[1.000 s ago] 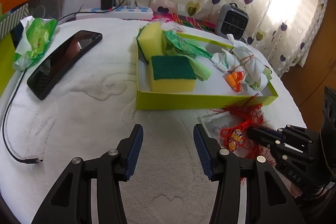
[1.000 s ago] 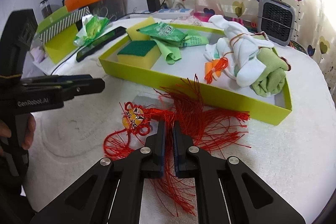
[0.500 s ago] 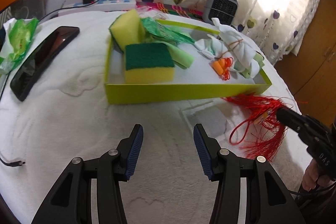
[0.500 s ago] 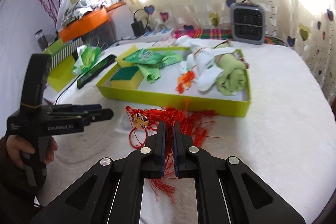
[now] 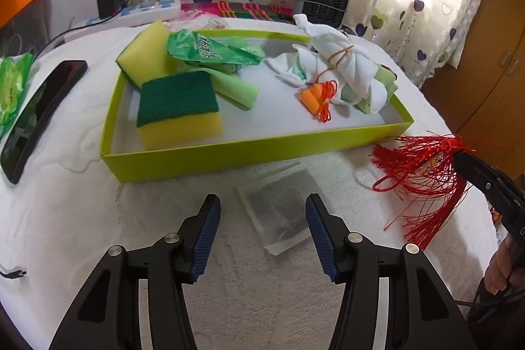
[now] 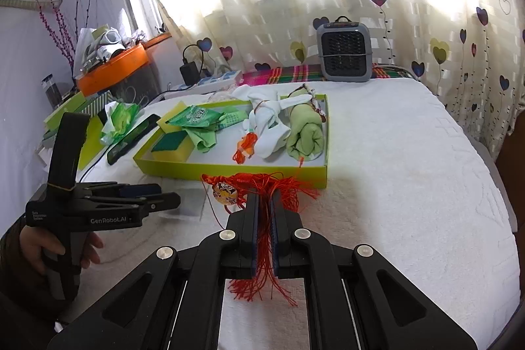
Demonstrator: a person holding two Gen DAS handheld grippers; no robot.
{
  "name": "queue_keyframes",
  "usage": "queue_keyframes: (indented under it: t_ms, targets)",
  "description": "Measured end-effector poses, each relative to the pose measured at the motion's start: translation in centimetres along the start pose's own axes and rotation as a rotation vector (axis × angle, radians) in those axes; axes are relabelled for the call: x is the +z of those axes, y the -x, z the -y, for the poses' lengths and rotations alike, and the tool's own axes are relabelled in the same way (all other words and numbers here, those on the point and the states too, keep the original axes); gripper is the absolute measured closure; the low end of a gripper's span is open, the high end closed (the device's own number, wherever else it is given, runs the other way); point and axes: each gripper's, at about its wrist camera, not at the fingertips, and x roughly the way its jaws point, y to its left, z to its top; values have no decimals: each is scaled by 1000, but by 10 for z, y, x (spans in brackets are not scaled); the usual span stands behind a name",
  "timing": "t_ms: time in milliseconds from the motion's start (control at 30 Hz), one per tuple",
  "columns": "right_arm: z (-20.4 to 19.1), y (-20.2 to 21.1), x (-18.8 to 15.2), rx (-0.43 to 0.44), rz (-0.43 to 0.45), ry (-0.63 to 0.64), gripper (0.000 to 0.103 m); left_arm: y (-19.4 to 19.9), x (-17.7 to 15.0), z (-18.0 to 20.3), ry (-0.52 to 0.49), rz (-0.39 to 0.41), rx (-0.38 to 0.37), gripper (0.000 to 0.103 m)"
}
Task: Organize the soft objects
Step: 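Grasp the grey tea sachet on the towel with the left tool, then carry the grey sachet and red tassel over the box with the left and right tools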
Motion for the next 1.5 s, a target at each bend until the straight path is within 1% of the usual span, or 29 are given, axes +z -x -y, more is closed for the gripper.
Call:
queue_keyframes:
  t_ms: [100, 233, 367, 467, 667, 767, 867, 900, 1067, 1100, 1133, 1167, 1267, 1500]
  targets:
    - [2, 0, -1, 4, 3, -7, 97, -3, 0, 6, -20, -6, 21, 44]
    - [4, 0, -2, 11, 8, -14, 97, -7, 1, 12, -40, -11, 48, 44]
    - [6, 1, -2, 20, 14, -21, 97, -11, 0, 23, -77, -9, 108, 44]
    - [6, 2, -3, 30, 14, -18, 97, -11, 0, 23, -61, -1, 114, 43]
    - [5, 2, -3, 43, 15, -20, 97, -10, -4, 25, -62, 32, 127, 43]
    - [5, 1, -4, 47, 14, -18, 97, -10, -4, 26, -69, 32, 127, 44]
    - [5, 1, -4, 48, 13, -18, 97, -8, -6, 27, -81, 37, 122, 52]
    - [4, 1, -4, 49, 13, -17, 97, -8, -6, 29, -87, 37, 106, 61]
    - [3, 1, -4, 51, 14, -19, 97, -6, -7, 31, -90, 42, 99, 67]
    - [4, 1, -4, 51, 14, -19, 97, -6, -7, 31, -88, 44, 100, 71]
    - [4, 1, -4, 50, 12, -19, 97, -5, -8, 30, -84, 45, 93, 79]
    - [4, 0, -4, 49, 11, -19, 97, -5, -8, 30, -79, 39, 65, 83]
    - [2, 0, -4, 50, 10, -19, 97, -6, -9, 33, -88, 46, 73, 83]
    - [1, 1, -5, 50, 8, -19, 97, -5, -9, 34, -80, 48, 64, 83]
